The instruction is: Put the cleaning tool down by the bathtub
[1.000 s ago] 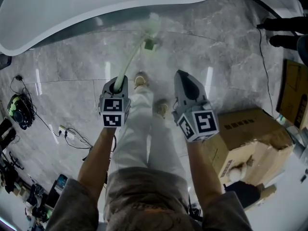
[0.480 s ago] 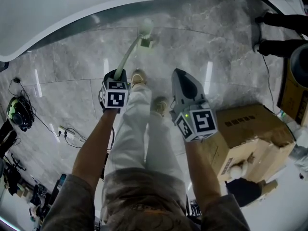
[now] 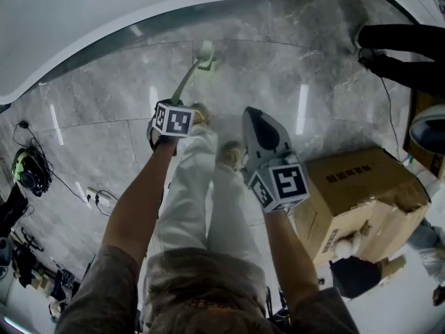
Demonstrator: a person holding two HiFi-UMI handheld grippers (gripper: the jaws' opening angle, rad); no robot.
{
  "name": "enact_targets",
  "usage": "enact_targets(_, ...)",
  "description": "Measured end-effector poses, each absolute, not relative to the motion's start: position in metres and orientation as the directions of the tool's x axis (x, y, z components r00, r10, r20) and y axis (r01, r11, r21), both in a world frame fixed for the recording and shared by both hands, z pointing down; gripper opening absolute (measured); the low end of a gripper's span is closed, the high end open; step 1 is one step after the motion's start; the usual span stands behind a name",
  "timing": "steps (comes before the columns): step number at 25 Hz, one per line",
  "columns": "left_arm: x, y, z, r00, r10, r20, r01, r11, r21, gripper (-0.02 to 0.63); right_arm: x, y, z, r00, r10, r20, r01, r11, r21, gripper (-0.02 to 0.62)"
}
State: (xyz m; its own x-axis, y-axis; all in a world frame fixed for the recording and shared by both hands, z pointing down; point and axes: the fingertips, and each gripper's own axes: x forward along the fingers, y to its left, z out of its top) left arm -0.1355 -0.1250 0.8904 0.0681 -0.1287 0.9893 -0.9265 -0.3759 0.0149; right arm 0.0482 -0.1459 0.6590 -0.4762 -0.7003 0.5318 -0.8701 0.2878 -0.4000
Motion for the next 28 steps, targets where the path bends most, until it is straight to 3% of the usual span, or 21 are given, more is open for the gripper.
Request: enact_targets(28,-0.118,-0.162,0.959,-0.154,0.153,0.976,-0.854,-0.518,-0.054,0.012,0.060,-0.156,0.690,-0.443,-0.692,0.570,-0.873,0.189,-0.450,0.000)
